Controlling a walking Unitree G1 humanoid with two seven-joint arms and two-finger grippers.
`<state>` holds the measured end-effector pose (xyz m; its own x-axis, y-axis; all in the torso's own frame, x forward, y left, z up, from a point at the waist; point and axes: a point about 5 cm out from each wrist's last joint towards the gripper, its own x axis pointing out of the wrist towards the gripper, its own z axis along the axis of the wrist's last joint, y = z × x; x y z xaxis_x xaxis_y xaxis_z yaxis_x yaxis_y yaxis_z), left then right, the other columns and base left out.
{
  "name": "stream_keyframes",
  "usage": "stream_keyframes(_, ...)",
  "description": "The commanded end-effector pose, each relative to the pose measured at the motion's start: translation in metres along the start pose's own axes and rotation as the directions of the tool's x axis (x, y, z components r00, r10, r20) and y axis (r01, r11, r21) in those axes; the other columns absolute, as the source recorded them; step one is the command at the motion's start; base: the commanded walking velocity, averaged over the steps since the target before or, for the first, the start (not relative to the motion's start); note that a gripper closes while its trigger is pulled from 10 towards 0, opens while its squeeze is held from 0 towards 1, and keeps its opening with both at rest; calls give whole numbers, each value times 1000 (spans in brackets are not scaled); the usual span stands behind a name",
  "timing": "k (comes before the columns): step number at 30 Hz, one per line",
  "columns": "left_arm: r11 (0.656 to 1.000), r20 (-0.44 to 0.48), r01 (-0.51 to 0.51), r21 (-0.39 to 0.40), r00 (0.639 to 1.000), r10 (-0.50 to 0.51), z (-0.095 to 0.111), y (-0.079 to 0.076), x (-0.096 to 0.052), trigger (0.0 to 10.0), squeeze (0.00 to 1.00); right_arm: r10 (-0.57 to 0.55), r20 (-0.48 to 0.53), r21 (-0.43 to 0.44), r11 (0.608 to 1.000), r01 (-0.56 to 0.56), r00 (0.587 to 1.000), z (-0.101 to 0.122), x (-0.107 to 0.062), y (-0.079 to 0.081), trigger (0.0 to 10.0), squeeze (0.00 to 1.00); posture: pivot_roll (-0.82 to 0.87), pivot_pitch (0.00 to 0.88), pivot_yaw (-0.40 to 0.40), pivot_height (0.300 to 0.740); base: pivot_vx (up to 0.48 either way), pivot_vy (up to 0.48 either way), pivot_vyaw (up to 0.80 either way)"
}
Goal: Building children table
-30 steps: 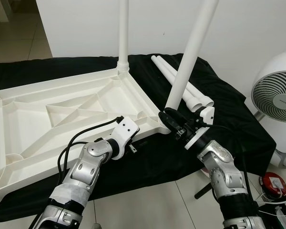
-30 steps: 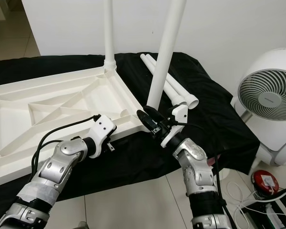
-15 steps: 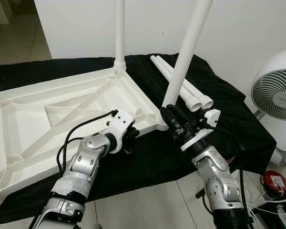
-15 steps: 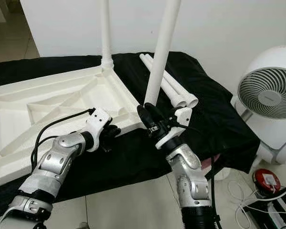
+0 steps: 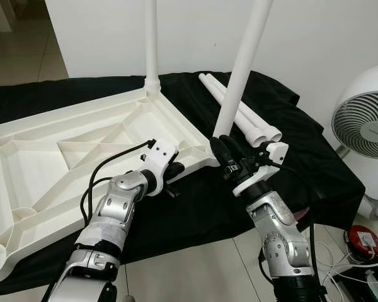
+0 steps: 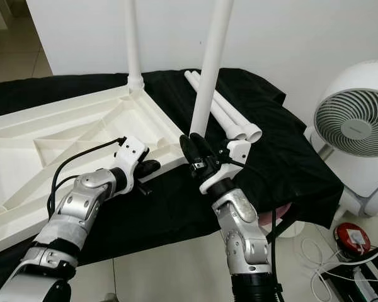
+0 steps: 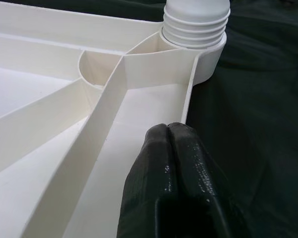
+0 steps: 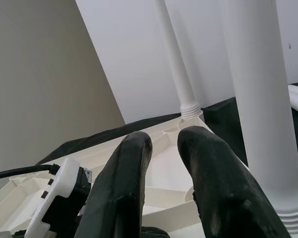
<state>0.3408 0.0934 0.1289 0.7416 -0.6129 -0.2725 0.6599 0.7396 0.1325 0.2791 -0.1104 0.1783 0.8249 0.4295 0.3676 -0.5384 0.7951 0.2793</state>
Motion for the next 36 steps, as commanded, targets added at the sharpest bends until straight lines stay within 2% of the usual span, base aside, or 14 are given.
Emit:
stream_keyframes(1, 904, -40, -427, -2, 903, 427, -9, 23, -4, 0, 0, -7, 1, -8, 1000, 7, 1000, 1, 2, 0, 10000, 0, -46, 0, -46, 740, 0, 0, 0)
stream_keyframes(3, 905, -38, -426, 12, 904, 426, -8, 26, -2, 0, 0, -7, 2, -7, 1000, 7, 1000, 1, 3, 1, 10000, 0, -50, 0, -44, 740, 0, 0, 0)
stream_keyframes(7, 898, -35, -437, 55, 898, 439, -2, 44, 1, 0, 0, -10, -1, -17, 1000, 10, 1000, 1, 5, 2, 10000, 0, -58, 0, -31, 740, 0, 0, 0)
stream_keyframes(16, 881, -17, -461, 106, 885, 465, 6, 66, -3, 0, 0, -27, -1, -31, 999, 27, 1000, 0, 4, 0, 10000, 0, -65, 0, -8, 740, 0, 0, 0)
stream_keyframes(17, 896, 1, -432, 101, 901, 434, 9, 64, -3, 10000, 0, -31, -3, -34, 999, 31, 1000, -1, 3, 0, 10000, 0, -63, 0, -7, 740, 0, 0, 0)
stream_keyframes(21, 922, 40, -376, 95, 927, 373, 14, 57, -1, 10000, 0, -35, -5, -35, 999, 34, 999, -2, 2, 0, 10000, 0, -61, 0, -6, 740, 0, 0, 0)
stream_keyframes(22, 942, 67, -330, 65, 943, 326, 16, 51, 1, 10000, 1000, -33, -8, -29, 999, 32, 999, -2, 3, 0, 10000, 67, -58, 0, -9, 740, 0, 0, 0)
stream_keyframes(23, 955, 90, -294, 49, 953, 289, 19, 46, 2, 10000, 1000, -31, -9, -25, 999, 30, 999, -2, 3, 1, 10000, 1000, -57, 0, -10, 740, 0, 0, 0)
stream_keyframes(29, 974, 157, -219, 64, 966, 207, 28, 38, -1, 10000, 1000, -16, -14, -21, 1000, 16, 1000, -2, 4, 1, 10000, 1000, -52, 0, -16, 740, 0, 0, 0)
stream_keyframes(30, 972, 170, -215, 93, 966, 197, 30, 40, -5, 10000, 1000, -9, -18, -26, 1000, 8, 1000, -2, 4, 1, 10000, 761, -49, 0, -19, 740, 0, 0, 0)
stream_keyframes(31, 970, 181, -216, 114, 964, 194, 32, 42, -7, 10000, 451, -4, -21, -32, 999, 3, 1000, -2, 3, 1, 10000, 0, -49, 0, -20, 740, 0, 0, 0)
stream_keyframes(32, 970, 181, -216, 114, 964, 194, 32, 42, -7, 10000, 451, -4, -21, -32, 999, 3, 1000, -2, 3, 1, 10000, 0, -49, 0, -20, 740, 0, 0, 0)
stream_keyframes(33, 968, 189, -219, 124, 963, 194, 33, 45, -10, 10000, 39, -2, -23, -34, 999, 1, 1000, -2, 3, 1, 10000, 0, -49, 0, -20, 740, 0, 0, 0)
stream_keyframes(36, 963, 194, -227, 141, 961, 198, 35, 49, -14, 10000, 0, 1, -29, -38, 999, -2, 1000, -2, 2, 1, 10000, 0, -49, 0, -20, 740, 0, 0, 0)
